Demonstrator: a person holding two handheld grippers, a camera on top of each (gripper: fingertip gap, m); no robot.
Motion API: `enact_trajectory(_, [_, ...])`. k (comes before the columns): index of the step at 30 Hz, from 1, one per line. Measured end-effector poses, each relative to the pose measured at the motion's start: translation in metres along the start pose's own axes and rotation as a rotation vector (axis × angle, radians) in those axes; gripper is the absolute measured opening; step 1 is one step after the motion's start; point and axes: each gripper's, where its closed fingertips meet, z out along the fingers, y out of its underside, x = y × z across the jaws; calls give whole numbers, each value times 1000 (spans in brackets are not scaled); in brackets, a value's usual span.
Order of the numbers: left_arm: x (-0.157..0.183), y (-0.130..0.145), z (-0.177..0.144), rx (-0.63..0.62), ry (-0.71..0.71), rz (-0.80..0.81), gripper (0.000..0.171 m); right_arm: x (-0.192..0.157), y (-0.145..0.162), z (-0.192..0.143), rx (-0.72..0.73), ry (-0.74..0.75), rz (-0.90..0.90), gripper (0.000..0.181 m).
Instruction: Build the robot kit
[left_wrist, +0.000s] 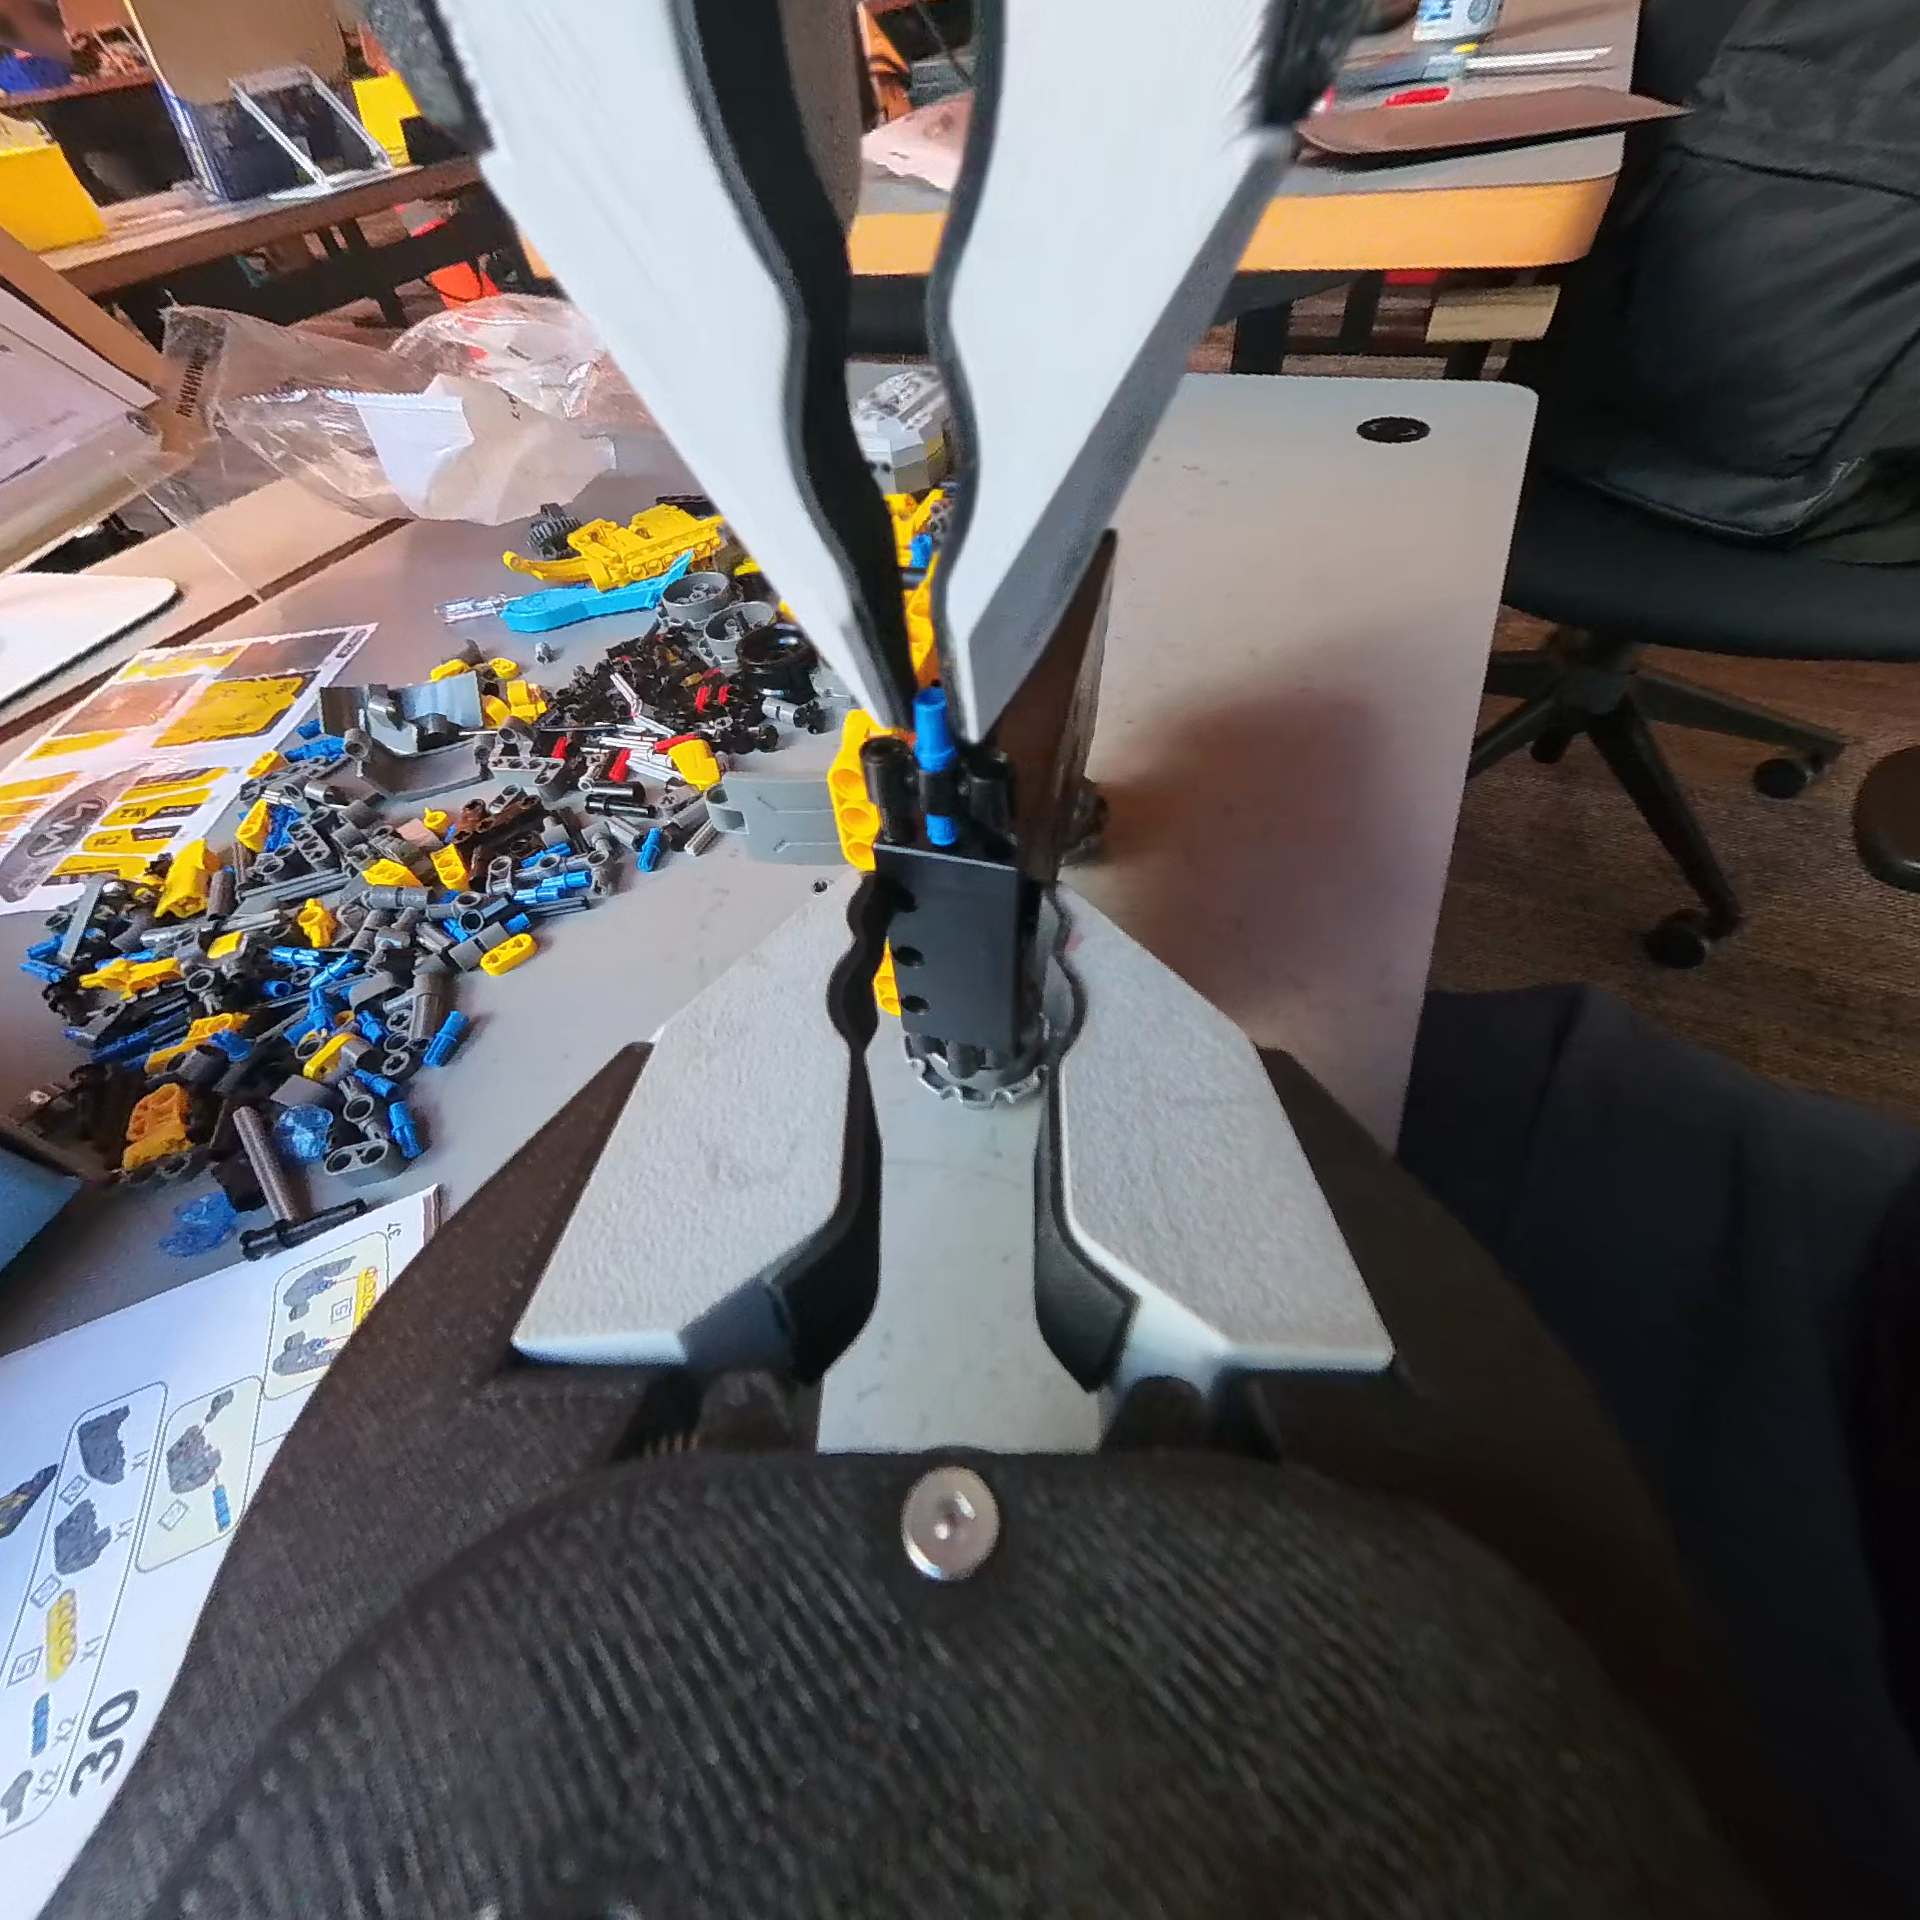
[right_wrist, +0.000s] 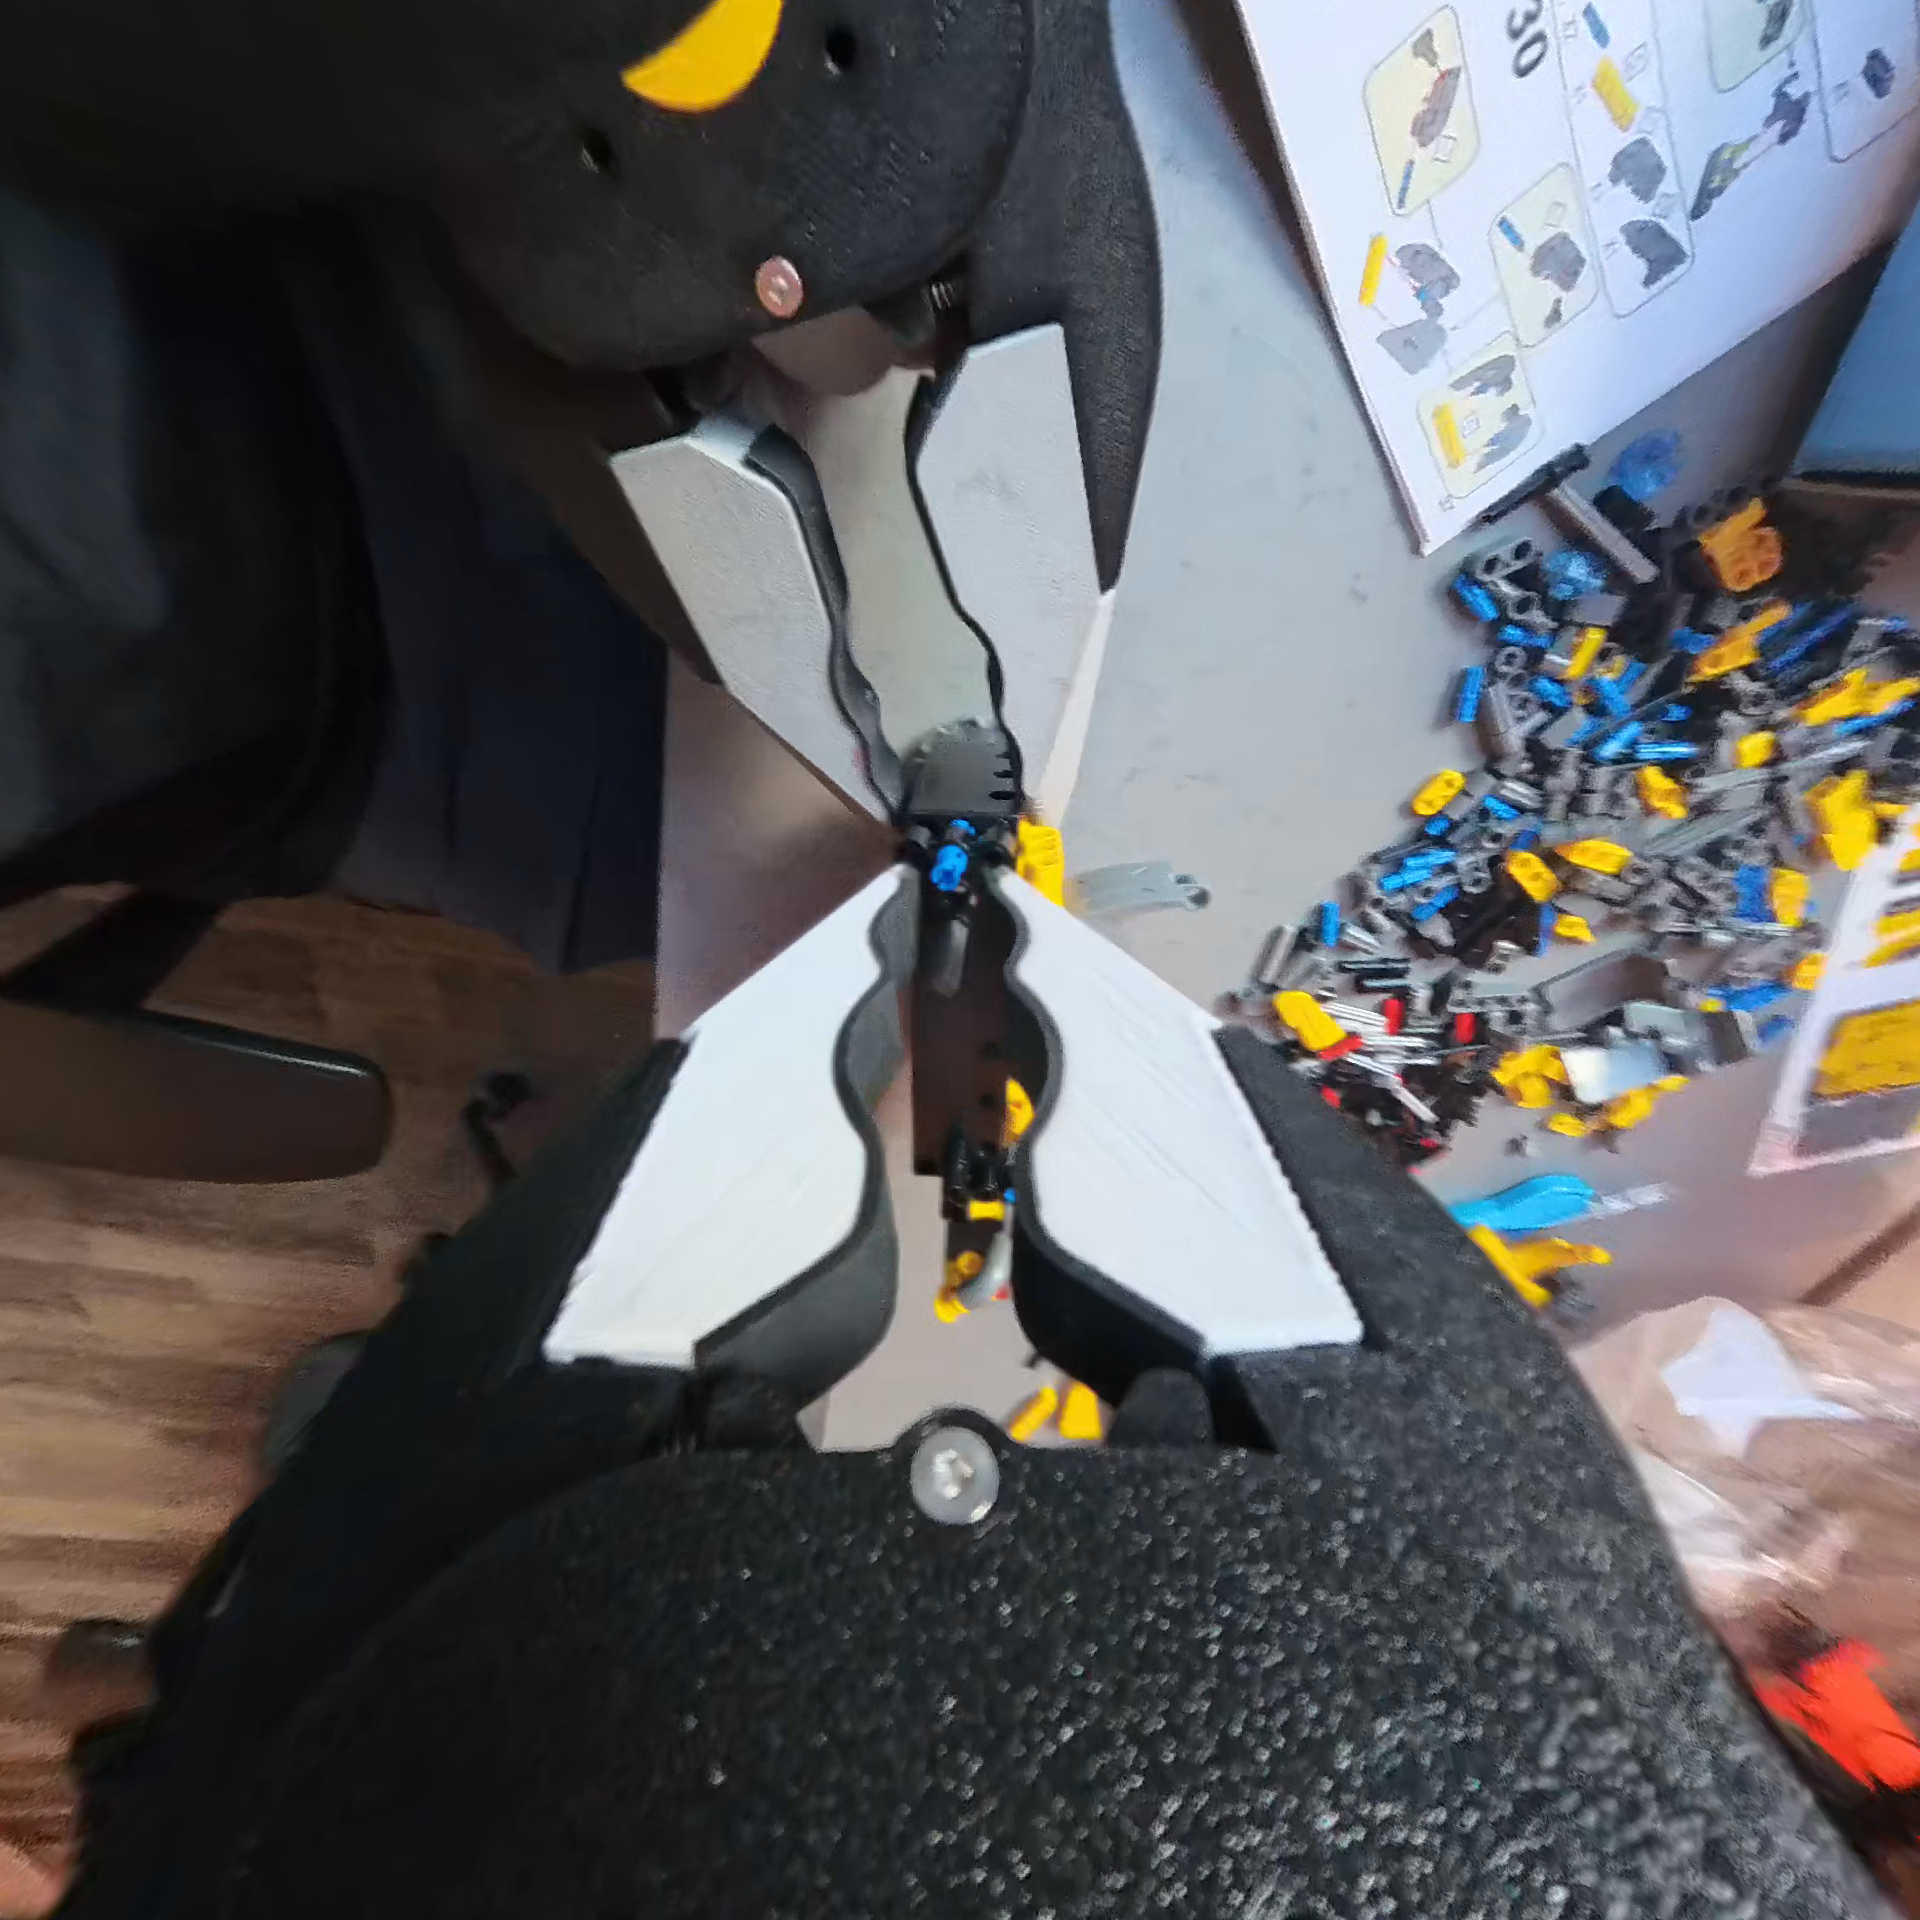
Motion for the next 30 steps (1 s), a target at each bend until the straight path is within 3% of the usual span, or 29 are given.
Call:
enact_trajectory(3, [0, 0, 0, -2, -2, 5, 25, -1, -1, 4, -16, 22, -35, 4])
enact_trajectory(8, [0, 0, 0, -4, -4, 3, 25, 3, -2, 4, -47, 53, -50, 14])
enact_trajectory(15, [-1, 0, 0, -4, -14, 8, 24, 2, -2, 6, -6, 39, -4, 11])
enact_trajectory(18, [-2, 1, 1, -7, -12, -6, 25, -4, 2, 6, -41, 7, -27, 3])
enact_trajectory(27, [-4, 1, 1, -8, -5, -35, 24, 3, -1, 7, -138, -27, 19, 3])
enact_trajectory(30, [-3, 1, 1, -5, -12, -18, 24, 3, 0, 6, -146, 24, -24, 4])
